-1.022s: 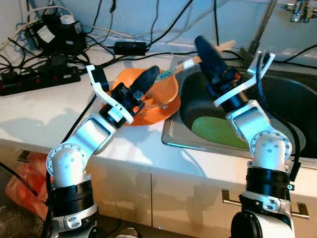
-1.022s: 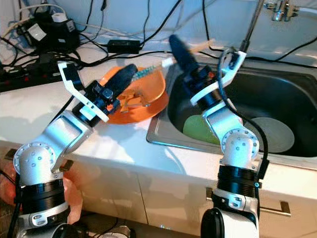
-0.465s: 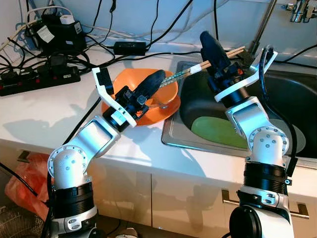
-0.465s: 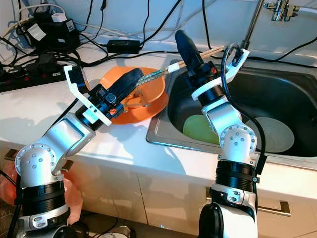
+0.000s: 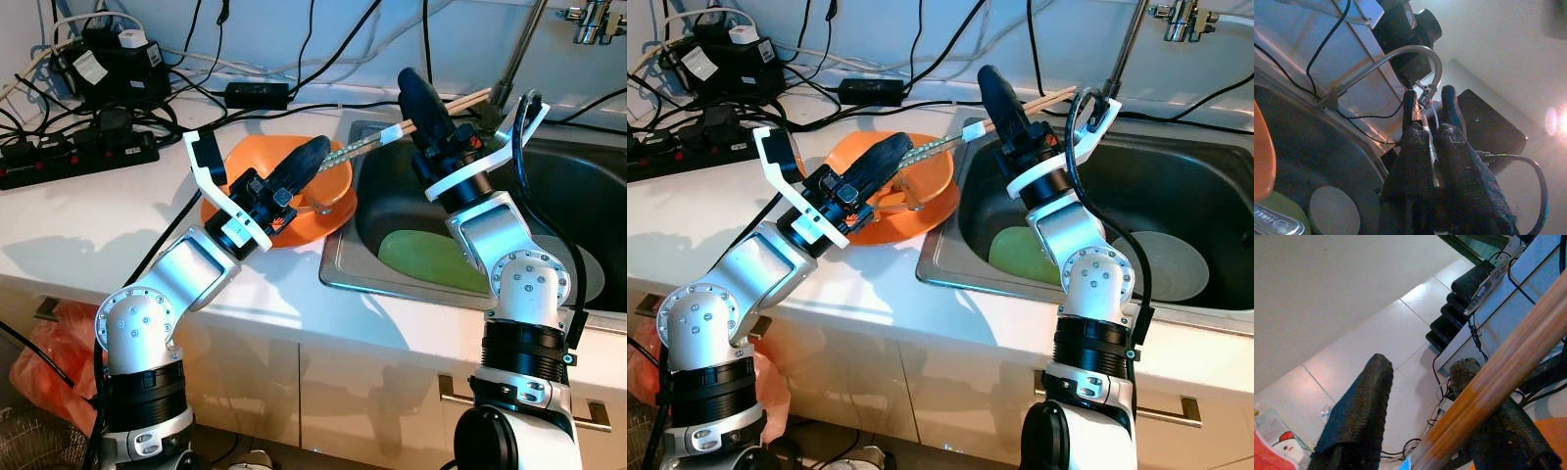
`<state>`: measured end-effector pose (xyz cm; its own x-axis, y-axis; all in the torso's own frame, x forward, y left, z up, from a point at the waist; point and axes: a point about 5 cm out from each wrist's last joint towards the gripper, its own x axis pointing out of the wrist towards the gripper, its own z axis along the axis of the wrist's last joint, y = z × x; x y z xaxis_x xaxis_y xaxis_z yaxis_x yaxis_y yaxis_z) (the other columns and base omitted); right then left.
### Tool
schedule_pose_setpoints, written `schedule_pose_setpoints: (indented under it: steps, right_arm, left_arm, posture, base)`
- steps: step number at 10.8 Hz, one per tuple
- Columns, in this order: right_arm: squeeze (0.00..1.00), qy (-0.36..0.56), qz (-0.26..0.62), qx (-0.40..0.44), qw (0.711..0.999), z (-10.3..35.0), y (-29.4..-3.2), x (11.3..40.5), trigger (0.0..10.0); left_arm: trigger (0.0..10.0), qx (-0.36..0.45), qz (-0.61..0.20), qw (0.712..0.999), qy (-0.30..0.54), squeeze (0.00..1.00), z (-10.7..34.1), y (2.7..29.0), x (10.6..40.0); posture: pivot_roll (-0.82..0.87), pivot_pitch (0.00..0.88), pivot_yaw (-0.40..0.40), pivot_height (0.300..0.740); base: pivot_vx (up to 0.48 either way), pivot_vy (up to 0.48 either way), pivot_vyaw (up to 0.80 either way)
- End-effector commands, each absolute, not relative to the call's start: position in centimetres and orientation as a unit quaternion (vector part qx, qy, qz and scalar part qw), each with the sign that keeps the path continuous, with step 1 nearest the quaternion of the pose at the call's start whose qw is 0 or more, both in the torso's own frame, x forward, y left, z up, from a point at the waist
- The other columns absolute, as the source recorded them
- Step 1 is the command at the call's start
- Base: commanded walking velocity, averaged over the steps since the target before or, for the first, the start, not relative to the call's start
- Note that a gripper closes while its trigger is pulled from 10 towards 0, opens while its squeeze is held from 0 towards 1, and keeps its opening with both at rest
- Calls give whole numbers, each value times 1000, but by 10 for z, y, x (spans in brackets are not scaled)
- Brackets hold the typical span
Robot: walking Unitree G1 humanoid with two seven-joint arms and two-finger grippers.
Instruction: Kitchen organization
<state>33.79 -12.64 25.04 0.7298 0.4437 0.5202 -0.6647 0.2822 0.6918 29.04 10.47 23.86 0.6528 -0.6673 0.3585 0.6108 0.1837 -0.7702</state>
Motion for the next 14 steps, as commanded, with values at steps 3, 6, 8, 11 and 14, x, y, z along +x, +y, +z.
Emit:
schedule_pose_setpoints:
  steps: [3,6,8,11,14]
  right_arm:
    - [0,-123,352,491,787,255,-128,338,0]
    - [0,-123,351,491,788,254,-128,338,0]
    - [0,-124,347,492,788,254,-129,338,0]
    - [0,-128,337,495,791,255,-133,340,0]
    - [0,-134,290,502,804,254,-143,346,0]
  left_arm:
    - [0,-484,-405,775,31,0,239,107,293]
    - [2667,-470,-399,786,39,0,234,107,294]
    - [5255,-455,-397,796,42,0,233,106,295]
    - [10000,-427,-378,821,37,494,234,108,302]
    - [10000,-382,-367,848,30,1000,231,107,303]
  posture:
    - [185,18,39,740]
    - [184,13,40,740]
    - [181,6,43,740]
    - [177,0,45,740]
    - [177,0,39,740]
  base:
    - [0,0,0]
    - [0,0,0]
    - [0,0,0]
    - [0,0,0]
    - [0,0,0]
